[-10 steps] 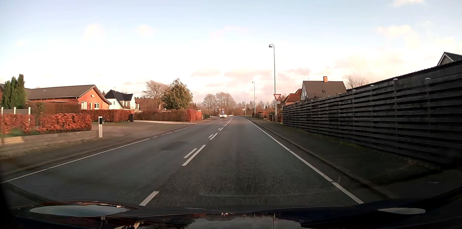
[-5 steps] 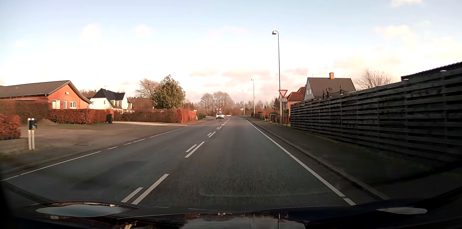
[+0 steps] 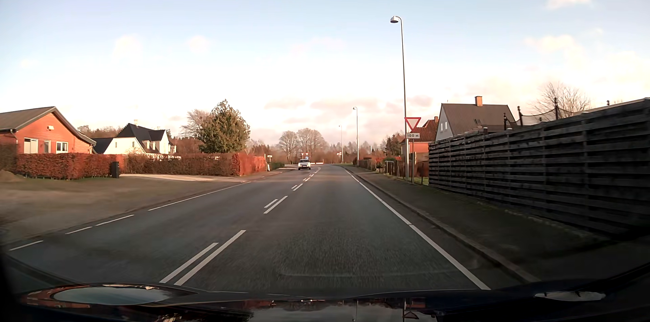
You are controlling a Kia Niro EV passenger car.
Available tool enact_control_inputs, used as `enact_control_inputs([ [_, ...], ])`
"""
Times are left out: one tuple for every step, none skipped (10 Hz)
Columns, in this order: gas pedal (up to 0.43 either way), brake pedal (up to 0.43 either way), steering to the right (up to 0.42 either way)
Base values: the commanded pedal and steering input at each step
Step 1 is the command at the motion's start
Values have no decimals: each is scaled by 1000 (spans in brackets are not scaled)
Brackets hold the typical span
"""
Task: Follow the waypoints while adhering to traffic rules and regulations
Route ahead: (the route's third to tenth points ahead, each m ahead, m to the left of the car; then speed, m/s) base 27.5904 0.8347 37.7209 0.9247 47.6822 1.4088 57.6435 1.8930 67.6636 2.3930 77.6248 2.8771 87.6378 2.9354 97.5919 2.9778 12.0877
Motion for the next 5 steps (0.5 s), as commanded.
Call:
enact_control_inputs([
  [110,0,-1],
  [98,0,-1],
  [87,0,-2],
  [87,0,-2],
  [79,0,-2],
])
